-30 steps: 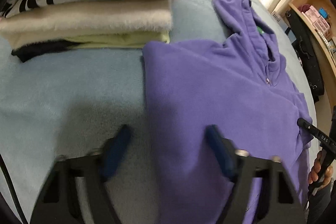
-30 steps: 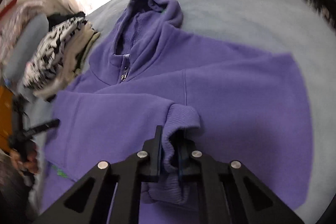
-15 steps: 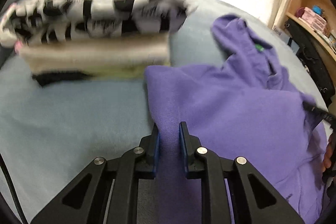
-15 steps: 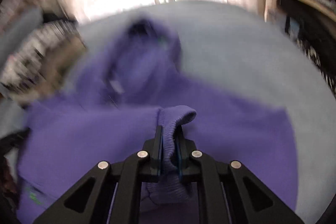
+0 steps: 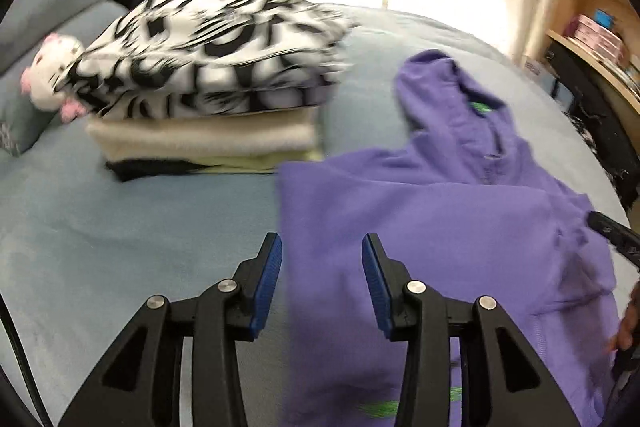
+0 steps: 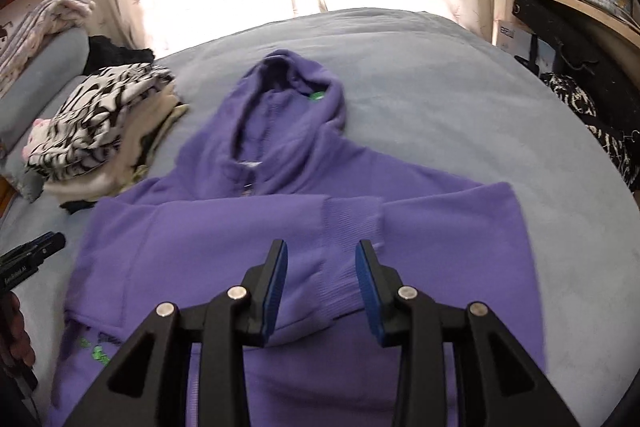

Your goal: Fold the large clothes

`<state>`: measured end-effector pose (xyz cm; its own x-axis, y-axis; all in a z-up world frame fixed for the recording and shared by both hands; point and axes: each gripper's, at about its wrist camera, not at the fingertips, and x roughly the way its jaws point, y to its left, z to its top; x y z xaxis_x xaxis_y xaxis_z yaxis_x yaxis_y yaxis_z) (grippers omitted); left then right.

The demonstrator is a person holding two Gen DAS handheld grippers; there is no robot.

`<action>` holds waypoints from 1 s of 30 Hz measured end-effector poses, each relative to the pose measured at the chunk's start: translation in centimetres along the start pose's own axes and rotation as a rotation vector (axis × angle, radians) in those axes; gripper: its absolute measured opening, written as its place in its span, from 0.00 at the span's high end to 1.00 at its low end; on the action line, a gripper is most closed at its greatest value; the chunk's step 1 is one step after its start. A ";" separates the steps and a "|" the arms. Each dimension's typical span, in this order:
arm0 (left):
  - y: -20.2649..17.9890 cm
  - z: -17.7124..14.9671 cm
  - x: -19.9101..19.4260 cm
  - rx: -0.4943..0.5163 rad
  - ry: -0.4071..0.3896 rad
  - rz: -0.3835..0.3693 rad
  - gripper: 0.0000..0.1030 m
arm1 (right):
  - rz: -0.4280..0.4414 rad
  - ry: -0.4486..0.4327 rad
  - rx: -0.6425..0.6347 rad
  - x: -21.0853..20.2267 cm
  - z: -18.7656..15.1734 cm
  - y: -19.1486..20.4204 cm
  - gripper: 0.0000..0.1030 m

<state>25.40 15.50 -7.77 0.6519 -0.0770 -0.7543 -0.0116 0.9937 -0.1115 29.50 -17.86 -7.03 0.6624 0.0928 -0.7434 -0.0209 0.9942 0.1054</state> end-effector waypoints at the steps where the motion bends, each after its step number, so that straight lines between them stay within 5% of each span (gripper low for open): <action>1: -1.2 0.0 0.1 0.016 0.009 -0.010 0.61 | 0.023 0.002 0.003 0.1 -0.2 0.8 0.66; 4: -4.9 -0.5 1.3 0.017 0.071 -0.046 0.61 | 0.098 0.001 0.008 0.0 -0.7 3.2 0.66; 8: -6.6 -2.4 4.0 -0.103 0.157 -0.115 0.61 | 0.156 0.077 0.000 1.7 -1.4 5.8 0.66; 11: -7.2 -4.2 5.4 -0.090 0.125 -0.043 0.61 | 0.157 0.175 -0.011 3.9 -2.7 6.8 0.66; 14: -6.6 -5.0 5.2 -0.037 0.053 0.102 0.62 | 0.111 0.171 -0.068 4.2 -3.6 6.4 0.68; 16: -4.6 -5.3 5.0 -0.045 0.042 0.114 0.63 | -0.010 0.136 -0.109 3.7 -3.8 5.0 0.68; 17: -3.7 -5.3 4.9 -0.053 0.042 0.107 0.71 | -0.059 0.123 -0.103 3.5 -3.8 3.6 0.71; 18: -2.9 -5.4 4.9 -0.055 0.043 0.096 0.76 | -0.011 0.128 -0.068 3.5 -3.7 2.0 0.77; 20: -2.2 -5.5 4.8 -0.046 0.042 0.078 0.80 | 0.027 0.149 -0.010 3.6 -3.6 0.0 1.00; 23: -1.7 -5.5 4.2 -0.038 0.042 0.078 0.80 | 0.037 0.140 0.017 2.8 -3.3 -1.1 1.00; 25: -1.7 -5.5 3.9 -0.040 0.049 0.081 0.80 | -0.138 0.103 -0.026 2.4 -3.3 -0.7 0.87; 30: -1.8 -4.9 4.1 -0.051 0.074 0.061 0.80 | -0.085 0.158 0.062 3.1 -3.6 -2.9 0.81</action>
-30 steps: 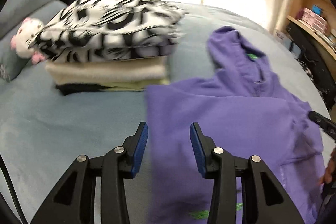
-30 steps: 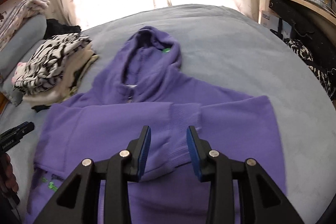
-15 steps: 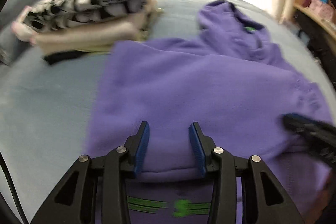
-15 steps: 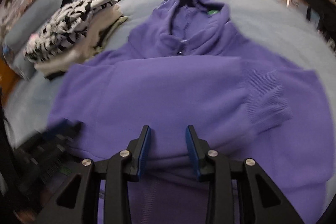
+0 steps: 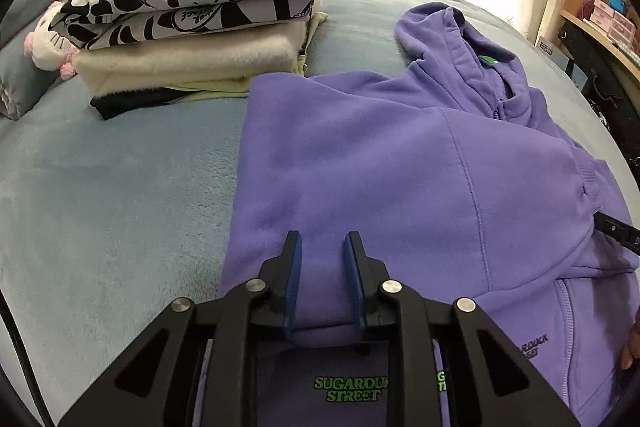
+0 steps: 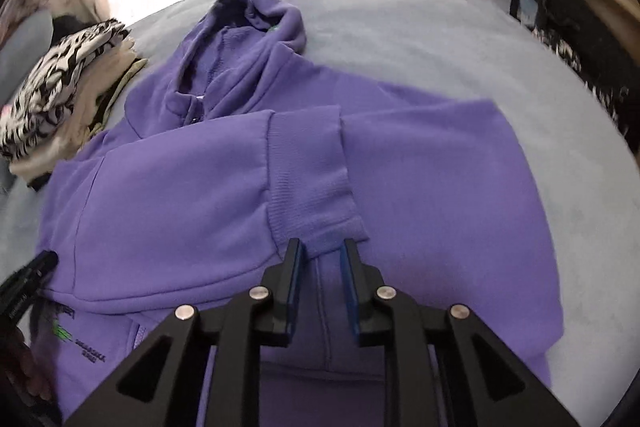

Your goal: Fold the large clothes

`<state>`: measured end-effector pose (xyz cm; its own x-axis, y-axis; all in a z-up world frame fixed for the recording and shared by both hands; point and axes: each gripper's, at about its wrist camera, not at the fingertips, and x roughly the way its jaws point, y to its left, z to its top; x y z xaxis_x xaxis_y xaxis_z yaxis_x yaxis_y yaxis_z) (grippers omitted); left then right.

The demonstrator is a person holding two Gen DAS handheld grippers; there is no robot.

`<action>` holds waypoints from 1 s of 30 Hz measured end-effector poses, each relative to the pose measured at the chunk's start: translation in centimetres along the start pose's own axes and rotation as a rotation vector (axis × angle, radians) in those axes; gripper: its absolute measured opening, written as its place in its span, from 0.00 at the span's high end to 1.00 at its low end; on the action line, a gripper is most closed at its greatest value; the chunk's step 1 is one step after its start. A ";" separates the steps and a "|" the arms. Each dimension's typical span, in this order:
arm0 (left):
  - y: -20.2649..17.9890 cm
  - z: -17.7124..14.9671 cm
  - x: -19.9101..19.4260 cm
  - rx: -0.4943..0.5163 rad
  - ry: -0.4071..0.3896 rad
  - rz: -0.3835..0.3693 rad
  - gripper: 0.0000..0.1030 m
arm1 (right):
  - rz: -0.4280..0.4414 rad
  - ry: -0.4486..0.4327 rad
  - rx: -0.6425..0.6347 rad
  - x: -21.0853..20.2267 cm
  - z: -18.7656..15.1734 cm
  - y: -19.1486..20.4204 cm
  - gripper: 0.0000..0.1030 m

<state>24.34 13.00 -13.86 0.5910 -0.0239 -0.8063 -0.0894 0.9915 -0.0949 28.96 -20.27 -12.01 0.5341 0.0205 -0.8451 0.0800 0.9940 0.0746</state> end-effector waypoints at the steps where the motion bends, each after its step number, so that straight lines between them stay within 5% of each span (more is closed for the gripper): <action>1: 0.0 0.0 -0.1 0.003 0.005 0.003 0.80 | 0.002 0.002 0.005 -0.1 0.0 -0.2 0.81; 7: -0.1 0.1 -0.9 -0.014 0.026 -0.005 0.74 | 0.002 0.013 0.032 -0.5 0.0 -0.1 0.81; 14: -0.3 -0.2 -3.1 0.000 0.009 0.017 0.55 | 0.021 0.029 0.036 -2.1 -0.9 0.1 0.81; 30: 0.6 -3.4 -10.5 -0.008 0.045 0.041 0.47 | 0.065 0.003 0.083 -9.3 -5.9 0.5 0.81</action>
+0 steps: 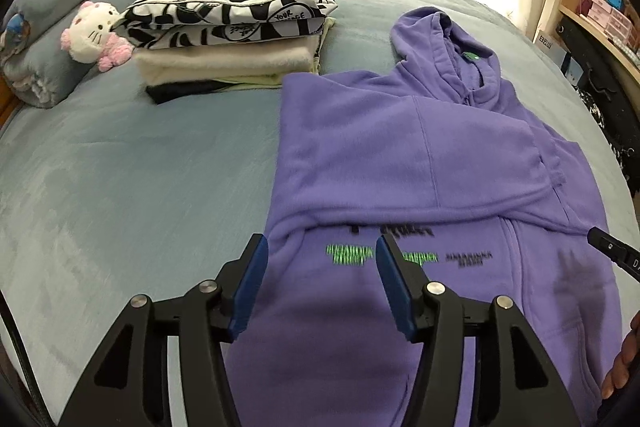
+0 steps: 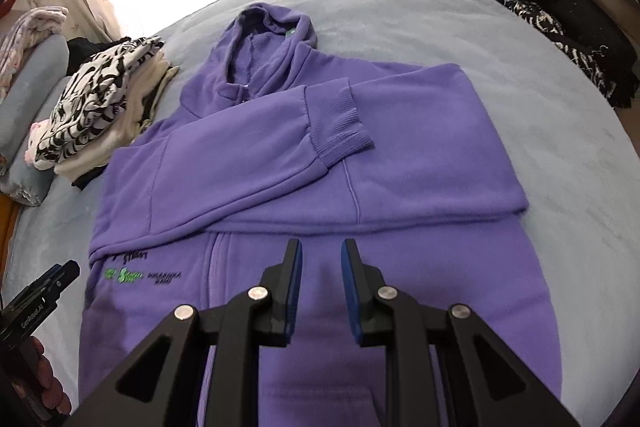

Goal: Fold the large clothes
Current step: 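Open both grippers and withdraw them from the narrowed hoodie, then move both grippers to the ribbed hem and pinch it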

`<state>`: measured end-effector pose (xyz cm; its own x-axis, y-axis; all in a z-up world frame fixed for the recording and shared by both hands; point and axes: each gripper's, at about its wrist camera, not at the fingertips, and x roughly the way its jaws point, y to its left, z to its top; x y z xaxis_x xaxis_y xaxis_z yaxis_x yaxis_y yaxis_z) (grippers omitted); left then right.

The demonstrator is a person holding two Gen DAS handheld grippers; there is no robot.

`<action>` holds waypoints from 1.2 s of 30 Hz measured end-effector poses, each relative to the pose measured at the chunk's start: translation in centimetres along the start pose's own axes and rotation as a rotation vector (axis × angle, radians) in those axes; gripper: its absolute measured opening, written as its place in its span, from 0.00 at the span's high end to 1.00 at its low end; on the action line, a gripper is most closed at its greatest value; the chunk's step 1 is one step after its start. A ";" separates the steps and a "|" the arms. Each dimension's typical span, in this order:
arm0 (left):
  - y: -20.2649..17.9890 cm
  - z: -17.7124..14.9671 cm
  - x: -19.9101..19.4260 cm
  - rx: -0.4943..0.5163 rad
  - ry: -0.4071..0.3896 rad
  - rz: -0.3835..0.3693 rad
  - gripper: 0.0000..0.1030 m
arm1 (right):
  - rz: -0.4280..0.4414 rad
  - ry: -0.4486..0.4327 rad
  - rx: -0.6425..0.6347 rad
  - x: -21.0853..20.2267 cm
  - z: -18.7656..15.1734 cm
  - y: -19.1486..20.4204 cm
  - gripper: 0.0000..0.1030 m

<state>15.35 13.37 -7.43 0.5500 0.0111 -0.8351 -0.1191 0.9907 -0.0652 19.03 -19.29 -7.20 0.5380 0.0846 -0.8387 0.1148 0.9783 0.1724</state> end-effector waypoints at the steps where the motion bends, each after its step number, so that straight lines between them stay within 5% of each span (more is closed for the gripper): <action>1: 0.1 -0.4 -0.5 0.001 0.000 0.004 0.47 | 0.001 -0.002 0.000 -0.4 -0.2 0.0 0.81; 24: 5.3 -10.6 -10.5 -0.063 0.008 0.024 0.46 | 0.033 -0.011 0.034 -8.8 -11.2 -2.8 0.81; 29: 6.1 -12.8 -12.0 -0.061 -0.007 0.013 0.41 | 0.041 -0.027 0.054 -10.6 -12.9 -3.4 0.51; 36: 6.8 -16.1 -12.1 -0.060 0.029 0.013 0.37 | 0.021 -0.028 0.022 -12.1 -16.0 -4.1 0.50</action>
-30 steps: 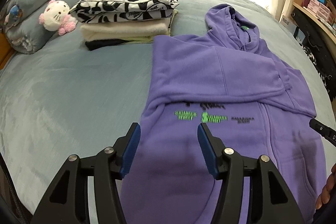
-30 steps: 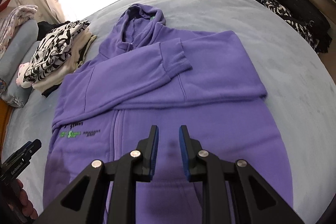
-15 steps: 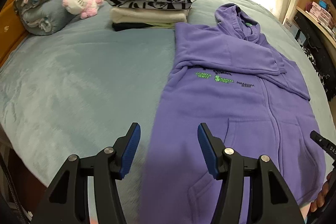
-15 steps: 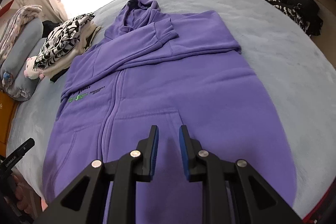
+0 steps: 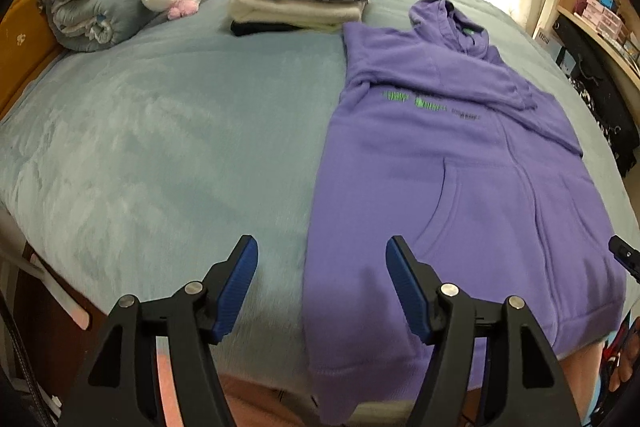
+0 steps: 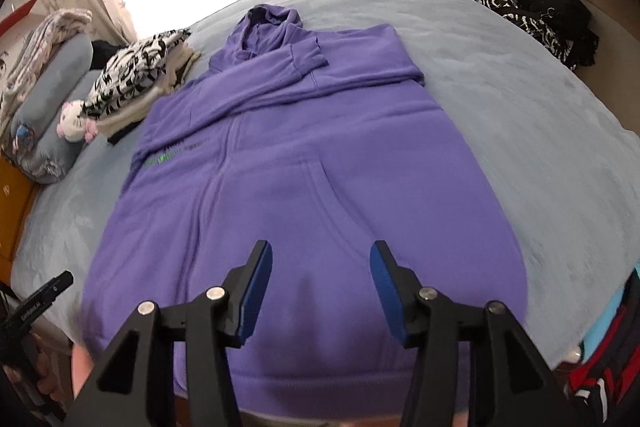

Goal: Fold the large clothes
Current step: 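Move both grippers to the ribbed hem and pinch it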

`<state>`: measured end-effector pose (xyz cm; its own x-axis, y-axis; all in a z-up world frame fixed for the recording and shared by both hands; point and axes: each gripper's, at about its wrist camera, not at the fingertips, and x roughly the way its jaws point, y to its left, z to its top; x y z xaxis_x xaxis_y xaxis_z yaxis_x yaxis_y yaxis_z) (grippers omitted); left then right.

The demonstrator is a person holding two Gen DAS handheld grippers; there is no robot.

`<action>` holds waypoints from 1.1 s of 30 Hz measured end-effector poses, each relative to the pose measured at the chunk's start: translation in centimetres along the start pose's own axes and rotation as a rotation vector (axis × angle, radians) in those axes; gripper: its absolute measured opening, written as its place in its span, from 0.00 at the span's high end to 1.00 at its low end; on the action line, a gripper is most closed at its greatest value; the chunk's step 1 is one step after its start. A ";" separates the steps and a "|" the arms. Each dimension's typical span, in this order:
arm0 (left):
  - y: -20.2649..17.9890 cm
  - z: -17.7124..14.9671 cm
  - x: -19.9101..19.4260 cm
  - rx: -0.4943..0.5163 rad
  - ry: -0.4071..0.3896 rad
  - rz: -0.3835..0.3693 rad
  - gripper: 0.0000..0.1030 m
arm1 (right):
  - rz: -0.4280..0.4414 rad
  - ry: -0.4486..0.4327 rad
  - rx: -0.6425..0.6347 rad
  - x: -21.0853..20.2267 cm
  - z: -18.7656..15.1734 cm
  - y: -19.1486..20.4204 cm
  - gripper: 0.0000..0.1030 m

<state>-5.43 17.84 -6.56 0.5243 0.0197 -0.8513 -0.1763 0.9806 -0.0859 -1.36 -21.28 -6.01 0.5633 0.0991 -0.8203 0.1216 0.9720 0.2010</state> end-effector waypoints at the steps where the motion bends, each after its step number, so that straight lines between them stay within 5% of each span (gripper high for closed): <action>1: 0.2 -0.5 0.1 0.003 0.008 0.000 0.37 | -0.004 0.003 -0.007 -0.1 -0.4 -0.2 0.50; 8: 1.1 -2.9 1.2 -0.005 0.060 -0.046 0.37 | -0.059 0.002 -0.039 -0.9 -2.3 -2.3 0.50; 18: 2.5 -4.7 1.8 -0.020 0.101 -0.213 0.36 | -0.079 0.007 -0.041 -2.8 -3.0 -6.7 0.50; 24: 2.4 -5.2 2.1 -0.016 0.144 -0.344 0.36 | -0.057 0.052 0.032 -2.5 -3.5 -9.8 0.50; 33: 1.5 -5.0 4.4 0.009 0.189 -0.398 0.19 | 0.077 0.104 0.088 -0.3 -3.6 -11.9 0.49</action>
<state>-7.59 18.37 -13.01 0.3882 -0.3951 -0.8326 0.0166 0.9063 -0.4224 -5.93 -32.12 -10.05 0.4863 0.1986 -0.8509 0.1553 0.9387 0.3078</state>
